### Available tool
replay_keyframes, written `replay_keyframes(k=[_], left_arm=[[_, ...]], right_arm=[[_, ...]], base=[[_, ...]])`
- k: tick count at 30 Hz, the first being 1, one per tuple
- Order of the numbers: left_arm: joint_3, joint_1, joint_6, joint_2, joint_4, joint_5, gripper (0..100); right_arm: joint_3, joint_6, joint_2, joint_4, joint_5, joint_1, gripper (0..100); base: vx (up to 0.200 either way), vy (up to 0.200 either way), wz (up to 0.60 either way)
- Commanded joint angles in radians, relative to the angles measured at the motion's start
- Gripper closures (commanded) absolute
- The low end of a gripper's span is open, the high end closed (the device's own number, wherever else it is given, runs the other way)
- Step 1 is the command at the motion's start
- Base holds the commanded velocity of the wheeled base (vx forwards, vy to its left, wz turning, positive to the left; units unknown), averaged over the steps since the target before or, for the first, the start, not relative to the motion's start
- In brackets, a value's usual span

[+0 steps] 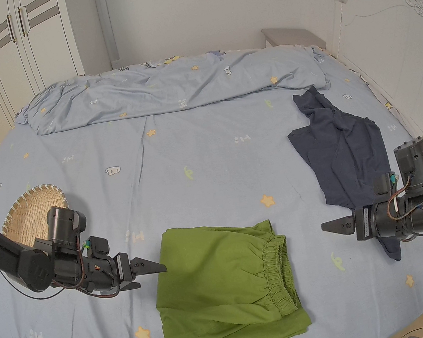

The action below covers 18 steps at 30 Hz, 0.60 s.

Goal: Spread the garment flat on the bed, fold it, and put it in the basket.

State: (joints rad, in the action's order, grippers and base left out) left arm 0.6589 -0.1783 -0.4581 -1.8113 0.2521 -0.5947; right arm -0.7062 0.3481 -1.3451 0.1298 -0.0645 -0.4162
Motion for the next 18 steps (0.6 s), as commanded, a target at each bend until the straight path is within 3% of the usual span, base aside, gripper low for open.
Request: replay_keyframes(k=[1, 18], left_arm=[[-0.021, -0.012, 0.029, -0.180, 0.084, -0.013, 0], [-0.004, -0.112, -0.005, -0.215, 0.200, -0.020, 0]], right_arm=[[0.004, -0.017, 0.095, -0.004, -0.001, 0.045, 0], [0.017, -0.017, 0.061, -0.004, -0.006, 0.033, 0]], base=[[0.000, 0.000, 0.00], [0.000, 0.000, 0.00]])
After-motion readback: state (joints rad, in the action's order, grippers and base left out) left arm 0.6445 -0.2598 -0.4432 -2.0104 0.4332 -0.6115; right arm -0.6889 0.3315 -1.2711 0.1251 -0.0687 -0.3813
